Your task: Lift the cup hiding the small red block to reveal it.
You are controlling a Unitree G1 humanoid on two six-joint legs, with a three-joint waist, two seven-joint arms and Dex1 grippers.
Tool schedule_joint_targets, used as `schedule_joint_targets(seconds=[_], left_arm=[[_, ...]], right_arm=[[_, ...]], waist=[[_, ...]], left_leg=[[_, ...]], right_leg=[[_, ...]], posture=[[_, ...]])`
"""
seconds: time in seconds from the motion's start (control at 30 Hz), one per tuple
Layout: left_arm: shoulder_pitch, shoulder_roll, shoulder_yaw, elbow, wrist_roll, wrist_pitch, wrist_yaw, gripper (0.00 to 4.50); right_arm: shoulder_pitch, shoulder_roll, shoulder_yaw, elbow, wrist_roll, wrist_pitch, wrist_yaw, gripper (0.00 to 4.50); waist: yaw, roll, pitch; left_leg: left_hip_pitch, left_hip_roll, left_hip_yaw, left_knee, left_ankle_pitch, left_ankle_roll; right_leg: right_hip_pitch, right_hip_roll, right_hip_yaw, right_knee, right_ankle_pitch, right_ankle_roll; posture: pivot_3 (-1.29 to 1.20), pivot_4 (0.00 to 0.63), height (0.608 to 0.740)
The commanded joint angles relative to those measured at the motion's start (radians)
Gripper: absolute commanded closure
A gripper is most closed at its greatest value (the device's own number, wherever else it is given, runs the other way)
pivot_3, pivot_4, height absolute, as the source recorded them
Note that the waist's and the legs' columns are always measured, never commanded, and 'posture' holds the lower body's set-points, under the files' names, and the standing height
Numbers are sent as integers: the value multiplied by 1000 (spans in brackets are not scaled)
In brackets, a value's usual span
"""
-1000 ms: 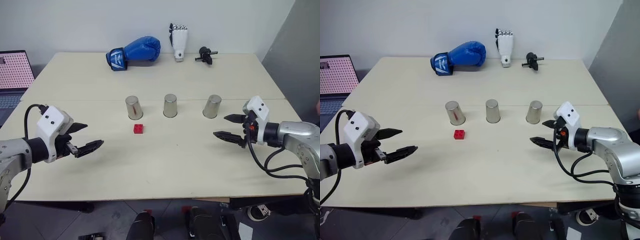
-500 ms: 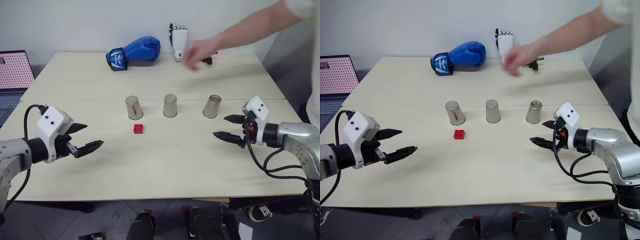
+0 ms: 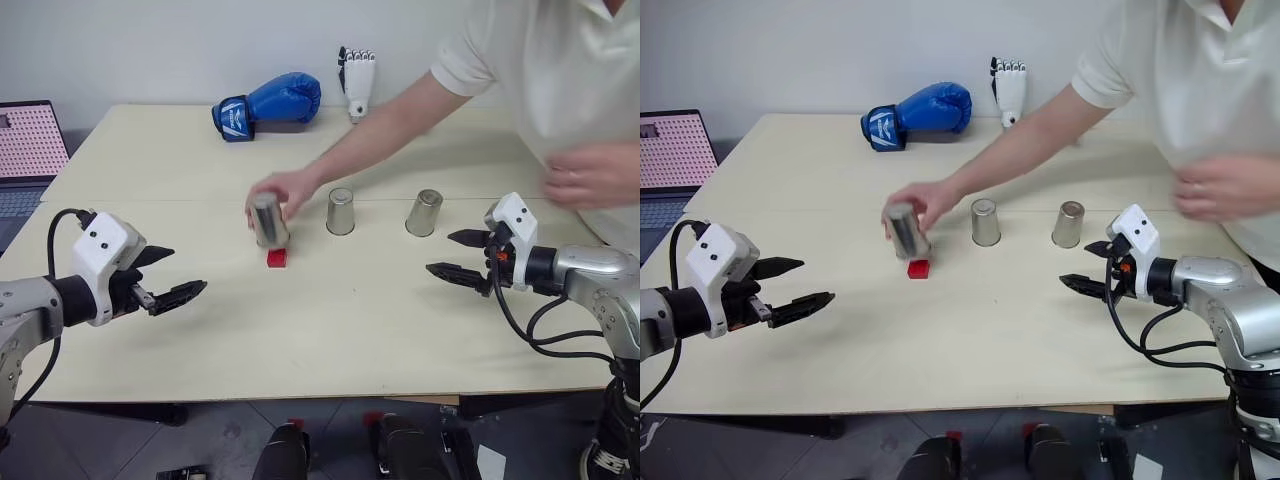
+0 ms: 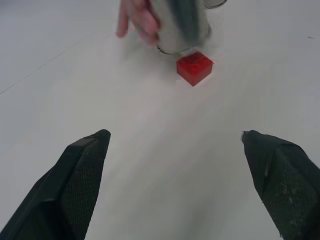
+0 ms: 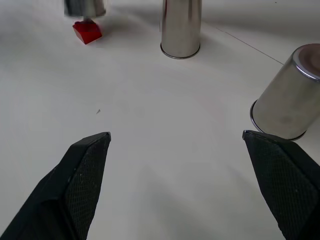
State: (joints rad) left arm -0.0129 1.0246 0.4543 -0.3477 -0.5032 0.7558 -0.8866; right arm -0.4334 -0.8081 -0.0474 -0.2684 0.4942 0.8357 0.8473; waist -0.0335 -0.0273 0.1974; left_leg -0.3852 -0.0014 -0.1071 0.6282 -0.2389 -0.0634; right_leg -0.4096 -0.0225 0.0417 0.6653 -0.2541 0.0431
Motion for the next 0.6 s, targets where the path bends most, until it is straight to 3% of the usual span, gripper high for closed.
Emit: schedule_joint_targets(seconds=[0.03,0.6], left_arm=[[-20,23,9,0,8,-20,-6,12],[-31,19,-4,14,18,-35,-7,12]], right_arm=[[-10,-3,-21,-23,7,-15,-2,0],[-13,-3,-20,-20,6,-15,-2,0]], waist=[[0,0,0],[0,0,0]], left_leg=[[0,0,0,0,0,0],[0,0,0,0,0,0]], right_leg=[[0,0,0,0,0,0],[0,0,0,0,0,0]], posture=[[0,150,740],[0,150,740]])
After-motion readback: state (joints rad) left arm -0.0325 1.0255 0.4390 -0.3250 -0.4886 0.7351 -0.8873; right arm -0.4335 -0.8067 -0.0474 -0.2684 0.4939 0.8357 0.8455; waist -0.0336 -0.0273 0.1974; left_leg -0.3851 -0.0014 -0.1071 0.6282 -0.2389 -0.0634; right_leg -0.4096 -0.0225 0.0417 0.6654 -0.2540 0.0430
